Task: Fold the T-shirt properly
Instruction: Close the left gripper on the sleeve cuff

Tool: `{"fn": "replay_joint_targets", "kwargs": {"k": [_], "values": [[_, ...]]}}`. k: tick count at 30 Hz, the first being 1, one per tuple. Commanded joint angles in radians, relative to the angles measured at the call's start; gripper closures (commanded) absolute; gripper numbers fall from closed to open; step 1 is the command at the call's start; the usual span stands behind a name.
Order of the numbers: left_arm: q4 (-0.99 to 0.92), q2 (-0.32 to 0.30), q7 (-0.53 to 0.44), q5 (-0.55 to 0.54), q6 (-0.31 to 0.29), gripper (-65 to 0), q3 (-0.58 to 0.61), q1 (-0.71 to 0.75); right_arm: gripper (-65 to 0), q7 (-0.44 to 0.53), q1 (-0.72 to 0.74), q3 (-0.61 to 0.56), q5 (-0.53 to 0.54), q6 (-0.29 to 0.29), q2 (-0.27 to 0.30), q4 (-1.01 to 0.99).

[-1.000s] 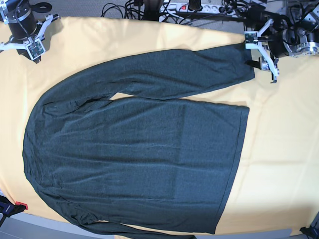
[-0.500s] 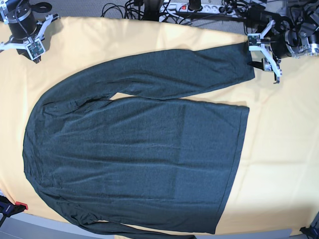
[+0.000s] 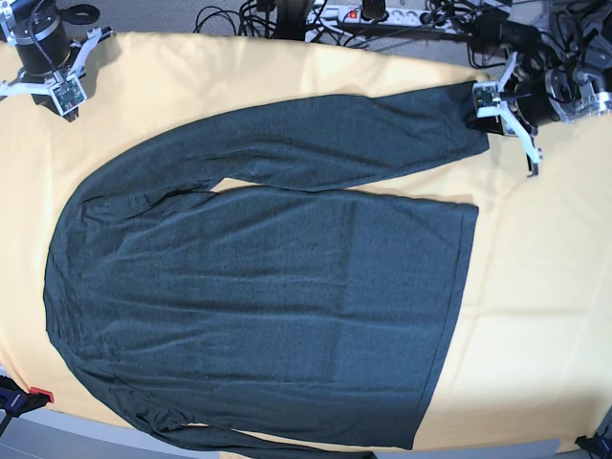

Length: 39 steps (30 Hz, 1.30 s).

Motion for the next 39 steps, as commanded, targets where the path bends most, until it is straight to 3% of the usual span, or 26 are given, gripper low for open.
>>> {"fn": "replay_joint_targets", "kwargs": {"k": [1, 3, 6, 8, 10, 11, 12, 19, 23, 27, 29, 33, 39], "values": [[0.010, -0.022, -0.015, -0.013, 0.011, 0.0, -0.008, -0.018, 0.0, 0.014, -0.006, 0.007, -0.002, -0.011, 0.011, 0.013], [0.010, -0.023, -0.015, -0.013, 0.009, 0.0, -0.008, -0.022, 0.0, 0.014, -0.007, 0.007, -0.002, -0.011, 0.011, 0.013], [0.010, -0.023, -0.015, -0.040, -0.100, -0.4, -0.008, -0.021, 0.0, 0.014, -0.006, 0.007, -0.002, -0.011, 0.011, 0.013], [0.010, -0.022, -0.016, -0.058, -0.200, -11.7, -0.008, -0.021, 0.0, 0.014, -0.007, 0.007, -0.002, -0.011, 0.011, 0.013], [0.010, -0.022, -0.019, -0.057, -0.217, -27.8, -0.008, -0.018, 0.0, 0.014, -0.007, 0.007, -0.002, -0.011, 0.011, 0.013], [0.010, -0.022, -0.019, -0.057, -0.217, -32.6, -0.008, -0.016, 0.0, 0.014, -0.007, 0.007, -0.002, -0.011, 0.011, 0.013], [0.010, -0.022, -0.019, -0.057, -0.217, -32.9, -0.008, -0.016, 0.0, 0.014, -0.007, 0.007, -0.002, -0.011, 0.011, 0.013], [-0.005, -0.023, -0.019, 0.044, -0.169, -32.9, 0.059, -0.017, 0.0, 0.014, -0.006, 0.007, -0.001, -0.011, 0.011, 0.013], [-0.024, -0.022, -0.018, 0.140, -0.065, -32.9, 0.171, -0.048, 0.0, 0.014, -0.007, 0.007, -0.001, -0.011, 0.011, 0.013], [-0.037, -0.022, -0.010, 0.140, -0.041, -32.1, 0.253, -0.117, 0.0, 0.014, -0.007, 0.007, -0.002, -0.011, 0.011, 0.013], [-0.037, -0.022, 0.000, 0.139, -0.016, -25.4, 0.268, -0.145, 0.0, 0.014, -0.007, 0.007, -0.002, -0.011, 0.011, 0.013], [-0.035, -0.022, 0.023, 0.090, -0.021, -6.6, 0.268, -0.194, 0.0, 0.006, -0.007, 0.007, -0.002, -0.011, 0.011, 0.013], [-0.009, -0.023, 0.069, 0.018, -0.038, -4.6, 0.265, -0.221, 0.0, 0.004, -0.007, 0.007, -0.003, -0.011, 0.011, 0.013]]}}
